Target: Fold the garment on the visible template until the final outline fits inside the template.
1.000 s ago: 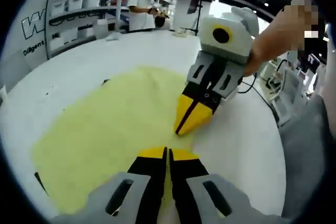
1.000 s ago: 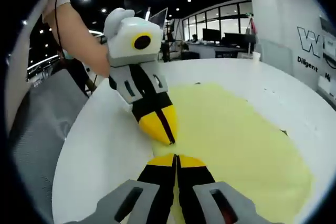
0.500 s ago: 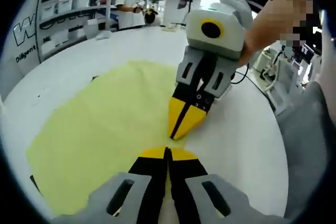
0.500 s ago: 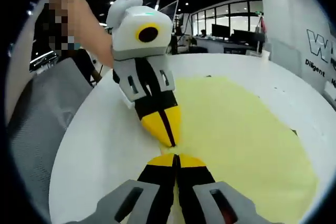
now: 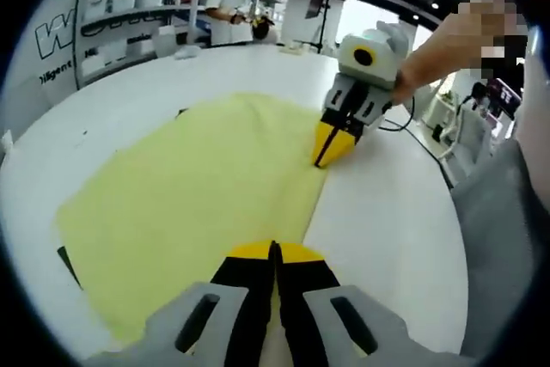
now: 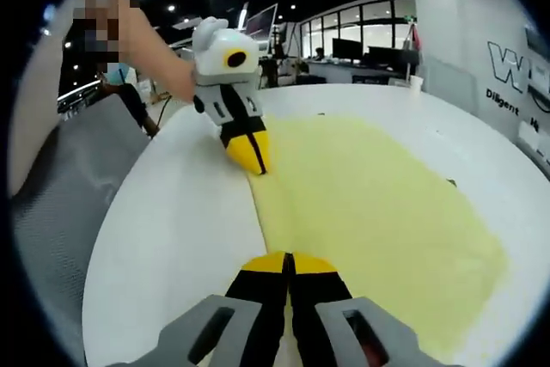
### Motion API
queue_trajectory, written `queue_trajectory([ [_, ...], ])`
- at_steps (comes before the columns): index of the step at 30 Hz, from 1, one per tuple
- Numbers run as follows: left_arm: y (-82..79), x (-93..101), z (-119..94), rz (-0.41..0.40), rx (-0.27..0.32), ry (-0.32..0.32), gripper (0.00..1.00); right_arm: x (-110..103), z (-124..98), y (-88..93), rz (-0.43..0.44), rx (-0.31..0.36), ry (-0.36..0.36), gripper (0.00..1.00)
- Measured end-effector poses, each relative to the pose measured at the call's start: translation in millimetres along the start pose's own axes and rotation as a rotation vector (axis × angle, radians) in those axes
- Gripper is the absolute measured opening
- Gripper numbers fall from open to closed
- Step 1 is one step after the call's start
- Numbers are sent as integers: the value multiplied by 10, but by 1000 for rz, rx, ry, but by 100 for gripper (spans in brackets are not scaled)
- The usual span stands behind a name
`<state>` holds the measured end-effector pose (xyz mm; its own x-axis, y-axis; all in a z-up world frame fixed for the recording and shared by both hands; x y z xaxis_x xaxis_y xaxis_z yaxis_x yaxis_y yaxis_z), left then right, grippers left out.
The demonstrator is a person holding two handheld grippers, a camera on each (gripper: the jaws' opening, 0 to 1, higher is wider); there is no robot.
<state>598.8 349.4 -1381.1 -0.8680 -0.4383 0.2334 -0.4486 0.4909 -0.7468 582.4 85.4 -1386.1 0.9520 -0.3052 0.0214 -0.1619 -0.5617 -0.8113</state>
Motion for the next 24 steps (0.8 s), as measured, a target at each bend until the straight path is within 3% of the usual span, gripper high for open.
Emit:
queue_trajectory([
  [7,166,-136,-238,-66,23,-33,0,45,-274,175,39,-20,45,0],
  [24,393,-287,-607,-86,8,-95,0,112,-751,466,86,-81,113,0],
])
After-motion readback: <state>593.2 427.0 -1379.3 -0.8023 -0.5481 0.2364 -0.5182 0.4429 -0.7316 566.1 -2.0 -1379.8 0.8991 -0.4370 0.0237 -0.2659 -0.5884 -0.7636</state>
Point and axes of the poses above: the point that each gripper's makers call its tool centre point, and the gripper's own axes: z roughly forward along the fingers, x roughly to its right, y roughly out of its underside, the point moved 10 cm from there along -z, roughly backward along the fingers, and after that the axes turned 6 degrees about -z, right-handed, at the moved point
